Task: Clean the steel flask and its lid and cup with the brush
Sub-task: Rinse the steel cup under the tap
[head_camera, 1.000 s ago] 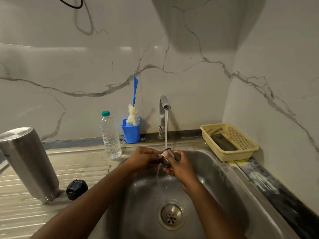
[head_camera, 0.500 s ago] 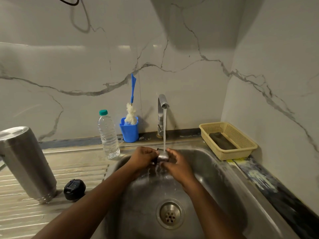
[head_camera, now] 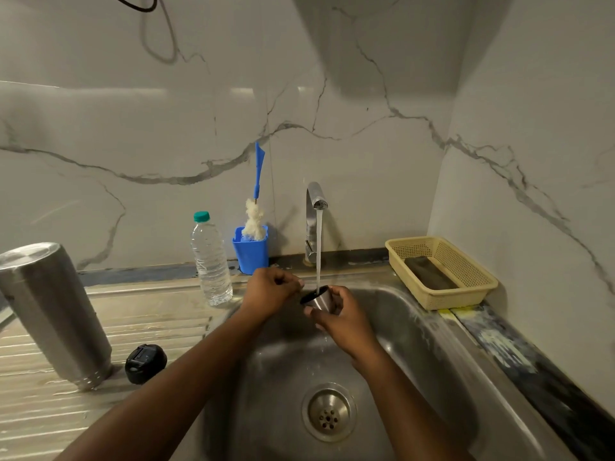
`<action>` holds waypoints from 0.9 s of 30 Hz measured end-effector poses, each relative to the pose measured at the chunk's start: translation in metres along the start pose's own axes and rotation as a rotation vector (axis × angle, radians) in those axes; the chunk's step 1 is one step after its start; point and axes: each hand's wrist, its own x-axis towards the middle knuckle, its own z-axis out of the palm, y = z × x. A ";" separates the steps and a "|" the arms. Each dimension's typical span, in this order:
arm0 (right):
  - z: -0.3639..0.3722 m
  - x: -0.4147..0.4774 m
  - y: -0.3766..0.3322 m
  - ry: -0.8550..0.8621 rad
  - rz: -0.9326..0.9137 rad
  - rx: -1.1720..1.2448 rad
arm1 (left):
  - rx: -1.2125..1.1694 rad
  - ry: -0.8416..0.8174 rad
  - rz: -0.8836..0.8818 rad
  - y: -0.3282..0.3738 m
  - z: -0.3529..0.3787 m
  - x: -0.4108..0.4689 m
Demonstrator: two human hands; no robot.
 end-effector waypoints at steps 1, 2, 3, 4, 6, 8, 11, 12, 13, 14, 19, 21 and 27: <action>-0.001 0.000 -0.001 0.011 -0.009 -0.004 | -0.016 0.016 -0.023 0.000 -0.003 0.002; -0.002 0.000 -0.003 0.017 -0.018 -0.009 | -0.026 0.025 -0.042 0.000 -0.005 0.005; -0.003 -0.001 -0.004 0.016 -0.019 -0.002 | -0.035 0.034 -0.055 0.000 -0.008 0.009; -0.003 -0.001 -0.005 0.011 -0.013 0.023 | -0.038 0.043 -0.061 0.001 -0.010 0.013; -0.003 -0.002 -0.007 0.012 -0.020 0.072 | -0.047 0.057 -0.057 0.005 -0.011 0.023; -0.003 -0.003 -0.011 0.041 -0.063 0.063 | -0.043 0.055 -0.048 0.010 -0.010 0.032; -0.007 -0.003 -0.015 0.100 -0.144 0.031 | -0.001 -0.007 -0.036 0.019 -0.002 0.046; -0.007 -0.002 -0.015 0.123 -0.161 0.020 | 0.000 -0.033 -0.044 0.023 0.002 0.049; -0.008 -0.001 -0.014 0.148 -0.176 0.003 | -0.014 -0.053 -0.062 0.026 0.005 0.053; -0.009 0.000 -0.013 0.175 -0.181 -0.023 | -0.038 -0.070 -0.082 0.029 0.009 0.055; -0.013 0.001 -0.012 0.227 -0.172 -0.098 | -0.107 -0.105 -0.132 0.035 0.020 0.060; -0.013 0.001 -0.012 0.225 -0.165 -0.109 | -0.090 -0.113 -0.123 0.034 0.020 0.059; -0.012 0.002 -0.005 0.219 -0.115 -0.088 | 0.081 -0.166 -0.046 0.036 0.019 0.061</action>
